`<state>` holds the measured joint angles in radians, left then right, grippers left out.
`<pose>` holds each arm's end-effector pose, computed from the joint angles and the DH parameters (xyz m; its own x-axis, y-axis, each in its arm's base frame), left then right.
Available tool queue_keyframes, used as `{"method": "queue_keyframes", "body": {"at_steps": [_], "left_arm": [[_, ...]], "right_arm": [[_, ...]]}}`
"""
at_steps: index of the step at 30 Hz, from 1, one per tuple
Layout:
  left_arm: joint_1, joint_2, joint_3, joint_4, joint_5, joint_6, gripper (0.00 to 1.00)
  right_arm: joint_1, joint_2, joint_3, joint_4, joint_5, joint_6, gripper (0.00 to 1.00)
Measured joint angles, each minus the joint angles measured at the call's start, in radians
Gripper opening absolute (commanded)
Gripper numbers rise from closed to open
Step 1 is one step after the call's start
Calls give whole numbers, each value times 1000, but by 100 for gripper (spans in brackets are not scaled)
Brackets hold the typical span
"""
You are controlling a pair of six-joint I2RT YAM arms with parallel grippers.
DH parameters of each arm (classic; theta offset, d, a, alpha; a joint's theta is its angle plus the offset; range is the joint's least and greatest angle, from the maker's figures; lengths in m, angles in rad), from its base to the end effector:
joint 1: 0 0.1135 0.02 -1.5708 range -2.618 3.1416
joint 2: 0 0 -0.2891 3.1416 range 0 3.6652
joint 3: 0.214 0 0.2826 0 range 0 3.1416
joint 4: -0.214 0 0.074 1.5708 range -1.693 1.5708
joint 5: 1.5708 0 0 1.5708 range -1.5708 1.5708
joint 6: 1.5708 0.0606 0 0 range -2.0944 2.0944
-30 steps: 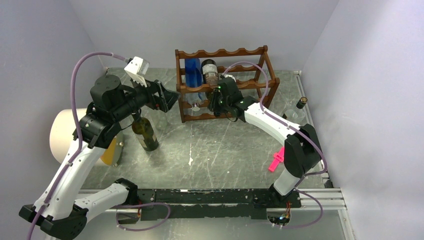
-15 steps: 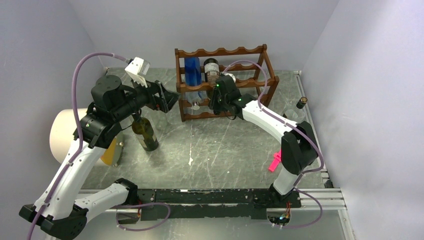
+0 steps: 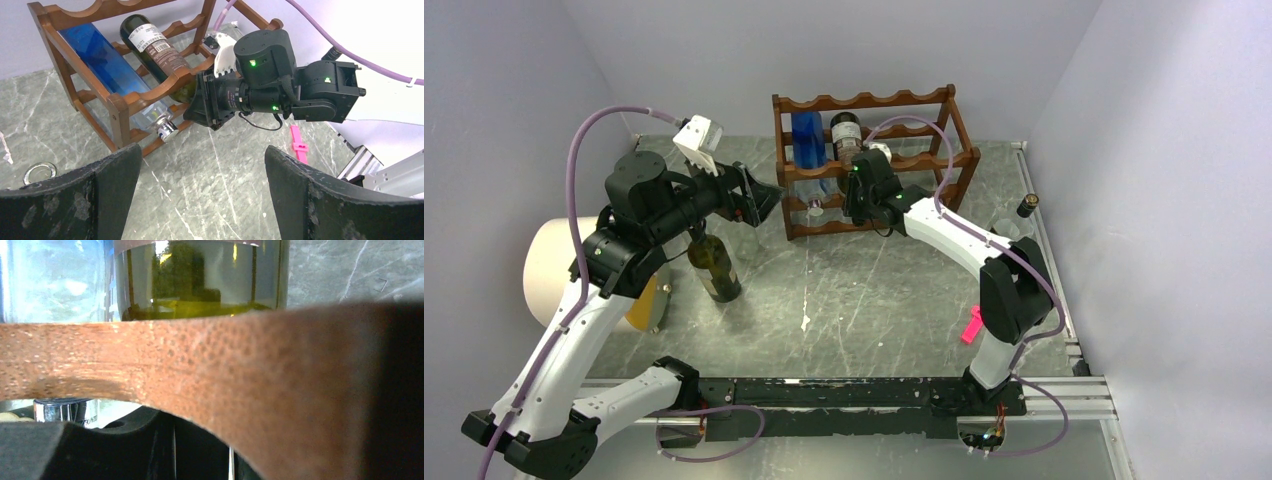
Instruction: Put the wine bottle on the wine rack
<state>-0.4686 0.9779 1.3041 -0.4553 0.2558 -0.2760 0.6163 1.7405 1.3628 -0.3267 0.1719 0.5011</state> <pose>0.2004 -0.1186 0.4815 -0.2906 -0.1484 -0.9453 0.6045 0.7373 -0.3016 0.3728 0.2514 0.2658 -0.6860 0.0941 -0.7215 -0.1523 0.9510 0.2689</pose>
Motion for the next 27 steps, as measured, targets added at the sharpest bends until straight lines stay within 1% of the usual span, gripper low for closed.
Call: {"method": "queue_keyframes", "body": {"at_steps": [9,12,15,23,27], "left_arm": [[0,-4,0,-3,0,0,96],[0,-8,0,-5,0,0,96],[0,-10,-1,-6,0,0,96],[0,-11,-5,-6,0,0,96],[0,-11,-5,-6,0,0,96]], "right_arm": [[0,8,-4,16,26,-21,41],[0,8,-10,48,40,-27,46],[0,8,-10,75,54,-31,48],[1,7,-17,98,70,-42,47],[0,-1,-34,128,87,-49,56]]}}
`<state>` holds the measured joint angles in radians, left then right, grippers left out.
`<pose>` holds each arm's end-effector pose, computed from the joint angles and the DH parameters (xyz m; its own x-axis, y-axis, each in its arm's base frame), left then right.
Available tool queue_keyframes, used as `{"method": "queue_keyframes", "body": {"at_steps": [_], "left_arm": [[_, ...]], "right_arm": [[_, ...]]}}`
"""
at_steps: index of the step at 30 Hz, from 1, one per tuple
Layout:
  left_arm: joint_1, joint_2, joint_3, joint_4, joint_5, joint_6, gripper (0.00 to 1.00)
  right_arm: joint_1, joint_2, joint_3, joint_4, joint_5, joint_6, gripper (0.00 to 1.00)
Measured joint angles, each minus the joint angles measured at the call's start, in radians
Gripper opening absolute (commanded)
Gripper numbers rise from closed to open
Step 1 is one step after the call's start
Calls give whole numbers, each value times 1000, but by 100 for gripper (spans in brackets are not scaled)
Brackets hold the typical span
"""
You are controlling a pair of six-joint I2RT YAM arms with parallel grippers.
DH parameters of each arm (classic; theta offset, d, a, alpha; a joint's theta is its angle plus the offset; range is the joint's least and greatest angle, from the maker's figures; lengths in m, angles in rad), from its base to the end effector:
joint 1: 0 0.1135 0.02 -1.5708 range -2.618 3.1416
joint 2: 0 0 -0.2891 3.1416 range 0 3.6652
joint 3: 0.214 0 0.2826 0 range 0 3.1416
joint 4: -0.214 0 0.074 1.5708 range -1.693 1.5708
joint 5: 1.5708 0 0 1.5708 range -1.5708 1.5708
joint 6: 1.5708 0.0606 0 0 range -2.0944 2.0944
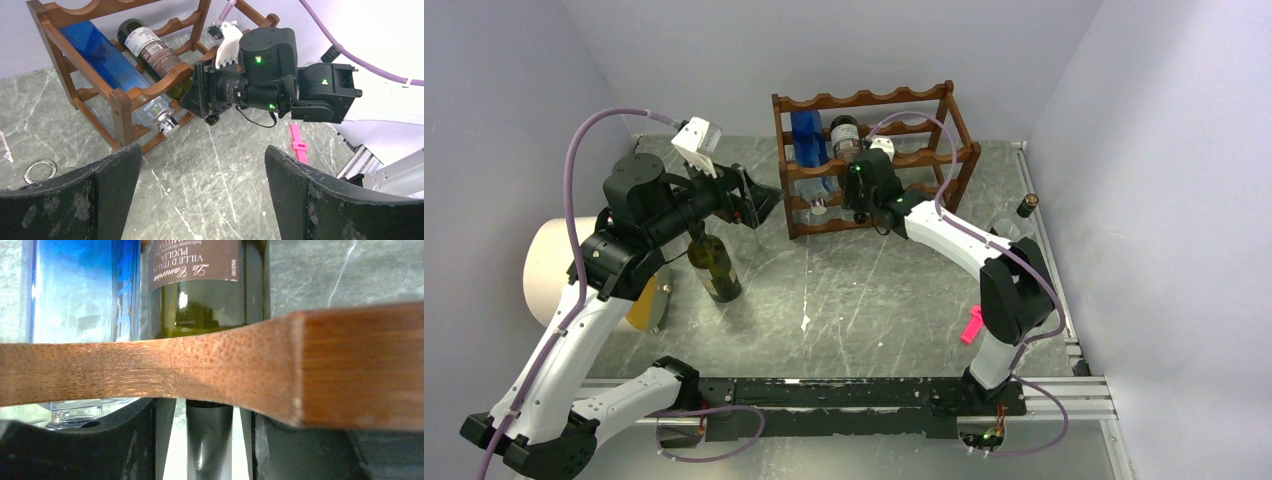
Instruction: Put the wine bottle on the wine rack
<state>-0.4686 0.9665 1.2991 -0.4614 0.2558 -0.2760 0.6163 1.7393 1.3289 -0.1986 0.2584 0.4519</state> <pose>0.1971 -0.1170 0.4813 -0.2903 -0.1485 -0.9453 0.6046 0.7373 -0.3015 0.3798 0.2500 0.2675 -0.5893 0.1000 -0.8017 -0.1450 0.9631 0.2267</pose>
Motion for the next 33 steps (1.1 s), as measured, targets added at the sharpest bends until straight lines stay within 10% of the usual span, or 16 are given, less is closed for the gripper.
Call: {"method": "queue_keyframes", "body": {"at_steps": [17,33], "left_arm": [[0,0,0,-1,1,0,96],[0,-10,0,-1,0,8,96]], "right_arm": [[-2,-119,-76,89,19,-7,73],[-2,-236,-227,-39,-71,17,65]]}}
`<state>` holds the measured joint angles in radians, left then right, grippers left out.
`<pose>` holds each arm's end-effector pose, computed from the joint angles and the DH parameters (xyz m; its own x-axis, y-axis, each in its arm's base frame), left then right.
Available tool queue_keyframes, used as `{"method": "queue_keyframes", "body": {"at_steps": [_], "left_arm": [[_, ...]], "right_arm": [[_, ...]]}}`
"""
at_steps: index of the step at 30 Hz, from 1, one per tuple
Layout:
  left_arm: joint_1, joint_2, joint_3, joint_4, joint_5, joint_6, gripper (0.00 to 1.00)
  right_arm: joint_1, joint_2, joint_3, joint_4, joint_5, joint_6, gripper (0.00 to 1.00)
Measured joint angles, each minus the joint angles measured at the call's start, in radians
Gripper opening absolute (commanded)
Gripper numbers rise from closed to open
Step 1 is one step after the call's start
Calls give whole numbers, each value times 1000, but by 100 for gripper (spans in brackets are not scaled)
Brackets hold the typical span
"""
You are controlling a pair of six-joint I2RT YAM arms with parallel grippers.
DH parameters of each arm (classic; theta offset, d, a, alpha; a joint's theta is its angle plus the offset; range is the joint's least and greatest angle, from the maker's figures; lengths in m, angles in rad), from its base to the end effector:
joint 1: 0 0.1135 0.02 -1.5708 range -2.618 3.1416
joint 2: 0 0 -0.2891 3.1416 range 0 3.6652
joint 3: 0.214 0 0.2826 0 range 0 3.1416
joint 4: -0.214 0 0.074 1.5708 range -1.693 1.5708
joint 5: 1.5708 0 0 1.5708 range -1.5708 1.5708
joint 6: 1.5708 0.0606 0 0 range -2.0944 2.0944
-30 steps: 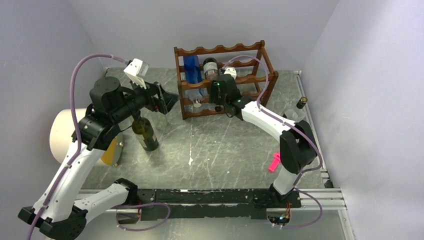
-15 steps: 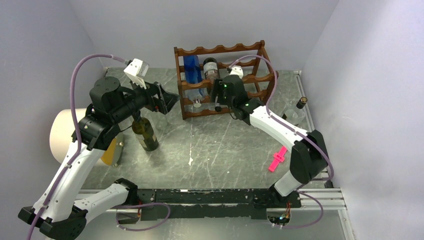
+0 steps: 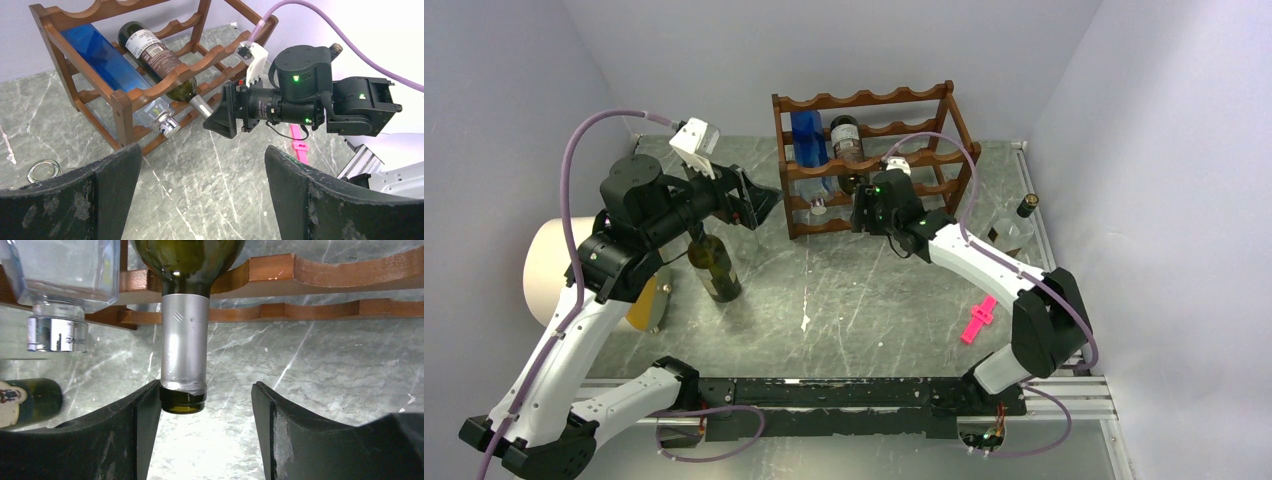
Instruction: Put the wine bottle on the wine rack
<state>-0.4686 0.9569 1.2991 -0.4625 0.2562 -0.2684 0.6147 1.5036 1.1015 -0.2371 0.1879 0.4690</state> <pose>0.1939 -0.1154 0.4831 -0.2786 -0.1465 -0.9492 0.6093 0.7370 -0.2926 0.3214 0.2130 0.2694 -0.6354 0.0950 -0.7663 -0.1758 0.9485 0.2634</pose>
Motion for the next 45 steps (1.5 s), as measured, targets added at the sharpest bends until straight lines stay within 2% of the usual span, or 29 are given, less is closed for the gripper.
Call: {"method": "queue_keyframes", "body": {"at_steps": [10,13,17,19,20,23,24,26,30,35,40,45], "left_arm": [[0,0,0,0,0,0,96],[0,1,0,0,0,0,96],[0,8,0,0,0,0,96],[0,10,0,0,0,-1,96],[0,10,0,0,0,-1,96],[0,10,0,-1,0,0,96],[0,10,0,-2,0,-1,96],[0,10,0,-7,-1,0,96],[0,10,0,-19,-8,3,96],[0,7,18,-45,-49,23,96],[0,-19,50,-63,-138,50,96],[0,-68,86,-67,-229,82,96]], "right_arm": [[0,77,37,27,-13,-20,26],[1,85,43,39,-14,-26,22],[1,94,44,58,-8,-31,20],[1,102,52,63,-1,-37,23],[1,107,57,64,3,-39,29],[1,116,68,70,9,-45,56],[0,116,68,71,11,-43,62],[1,113,67,78,14,-38,67],[1,75,59,76,10,-39,68],[6,-51,15,77,-25,-46,67],[15,-183,-37,88,-112,-45,61],[77,-222,-34,106,-219,-54,66]]}}
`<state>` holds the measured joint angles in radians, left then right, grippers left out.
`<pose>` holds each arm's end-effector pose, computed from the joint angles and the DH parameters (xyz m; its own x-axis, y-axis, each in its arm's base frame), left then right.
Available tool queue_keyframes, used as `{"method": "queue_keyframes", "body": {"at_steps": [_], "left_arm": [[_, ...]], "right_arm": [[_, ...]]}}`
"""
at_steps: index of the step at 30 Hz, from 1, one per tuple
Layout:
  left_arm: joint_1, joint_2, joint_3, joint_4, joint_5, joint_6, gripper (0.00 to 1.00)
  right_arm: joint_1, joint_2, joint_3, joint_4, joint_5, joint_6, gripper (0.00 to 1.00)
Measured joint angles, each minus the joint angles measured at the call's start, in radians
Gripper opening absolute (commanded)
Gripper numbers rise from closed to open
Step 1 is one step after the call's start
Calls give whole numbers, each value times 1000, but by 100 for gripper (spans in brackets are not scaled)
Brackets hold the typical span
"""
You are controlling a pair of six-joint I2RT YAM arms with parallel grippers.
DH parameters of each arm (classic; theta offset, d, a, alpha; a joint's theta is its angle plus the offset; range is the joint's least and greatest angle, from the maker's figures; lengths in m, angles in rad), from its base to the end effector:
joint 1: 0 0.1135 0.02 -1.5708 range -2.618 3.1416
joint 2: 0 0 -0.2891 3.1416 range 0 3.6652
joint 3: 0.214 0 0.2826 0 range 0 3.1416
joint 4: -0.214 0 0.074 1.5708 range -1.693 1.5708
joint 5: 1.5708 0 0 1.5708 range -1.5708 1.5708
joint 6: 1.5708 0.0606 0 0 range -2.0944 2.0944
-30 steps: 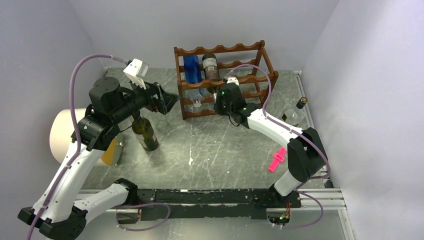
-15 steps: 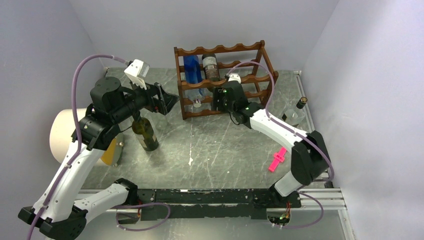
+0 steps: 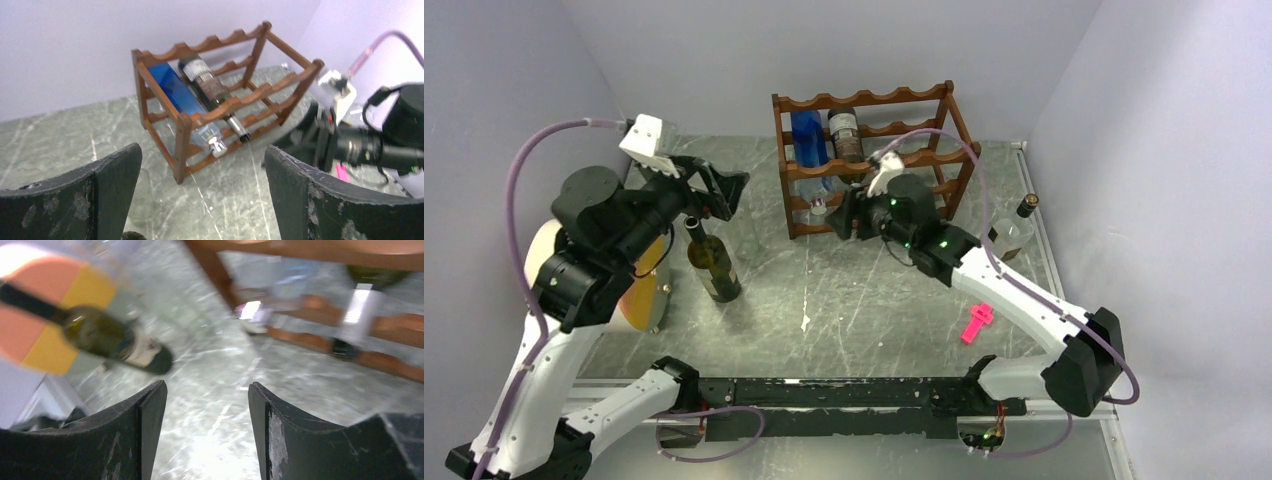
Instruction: Put the wine bottle on the wine rack
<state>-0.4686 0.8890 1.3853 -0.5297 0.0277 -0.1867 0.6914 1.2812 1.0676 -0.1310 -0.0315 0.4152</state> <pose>0.1657 -0.0858 0.5177 -0.1177 -0.1484 -0.9819 0.4624 0.8669 -0.1864 0.2659 0.2225 0.3452 -0.5044 0.1059 -0.8569 -0.4991 0.7741 0.3894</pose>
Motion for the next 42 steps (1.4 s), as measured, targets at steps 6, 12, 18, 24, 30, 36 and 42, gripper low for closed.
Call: {"method": "queue_keyframes", "body": {"at_steps": [6,12,18,24,30,36,42], "left_arm": [[0,-56,45,1,-78,47,96],[0,-140,45,16,-95,82,96],[0,-203,45,53,-101,110,96],[0,-210,41,56,-116,128,96],[0,-210,27,56,-124,132,96],[0,-211,25,55,-167,131,96],[0,-225,18,56,-212,130,96]], "right_arm": [[219,43,63,54,-25,-44,69],[324,206,219,107,-24,-89,70],[423,383,370,134,8,-134,73],[482,513,476,140,56,-174,74],[496,642,621,127,113,-213,71],[495,719,699,122,164,-240,59],[496,735,699,156,193,-270,48]]}}
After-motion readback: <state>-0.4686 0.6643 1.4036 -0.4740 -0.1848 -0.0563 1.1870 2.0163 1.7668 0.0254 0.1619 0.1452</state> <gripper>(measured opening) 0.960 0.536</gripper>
